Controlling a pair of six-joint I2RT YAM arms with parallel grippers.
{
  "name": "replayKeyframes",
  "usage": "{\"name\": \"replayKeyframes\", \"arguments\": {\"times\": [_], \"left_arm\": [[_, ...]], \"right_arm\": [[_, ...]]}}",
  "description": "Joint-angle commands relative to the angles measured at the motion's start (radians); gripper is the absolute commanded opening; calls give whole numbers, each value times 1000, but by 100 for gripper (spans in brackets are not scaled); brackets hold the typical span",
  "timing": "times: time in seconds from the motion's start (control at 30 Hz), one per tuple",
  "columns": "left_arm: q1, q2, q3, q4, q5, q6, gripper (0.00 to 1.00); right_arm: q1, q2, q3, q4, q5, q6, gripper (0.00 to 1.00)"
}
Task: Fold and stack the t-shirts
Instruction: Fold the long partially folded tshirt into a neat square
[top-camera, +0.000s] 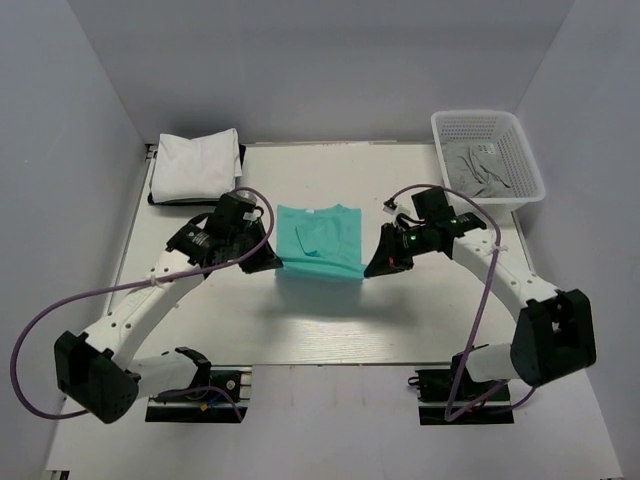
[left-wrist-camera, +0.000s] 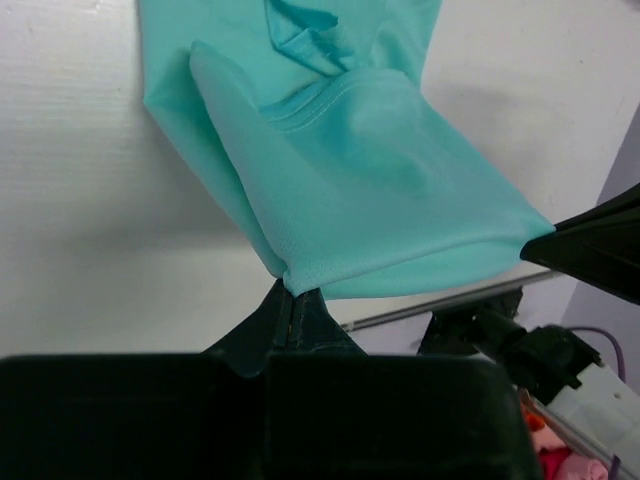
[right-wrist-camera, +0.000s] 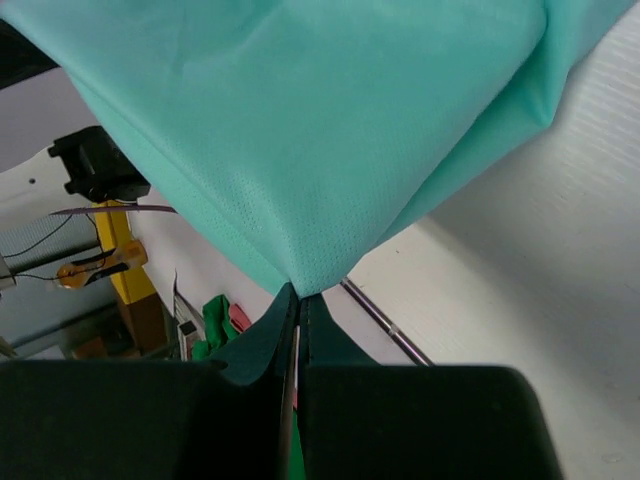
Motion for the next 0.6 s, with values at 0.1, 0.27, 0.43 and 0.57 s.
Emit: {"name": "replayKeyframes", "arguments": {"times": [0.1,0.27,0.43,0.57], "left_arm": [[9,-113,10,-46,-21,-14,0],[19,-29,64,47,-78,-3,0],[38,119,139,127,-160,6,0],[79,273,251,113,-214,-3,0]], "right_arm": [[-2,-101,44,-25,7,-5,0],[-15,-19,130,3,38,23,0],[-35,124,302,12,76,35,0],[-63,306,400,21,47,44,0]]}}
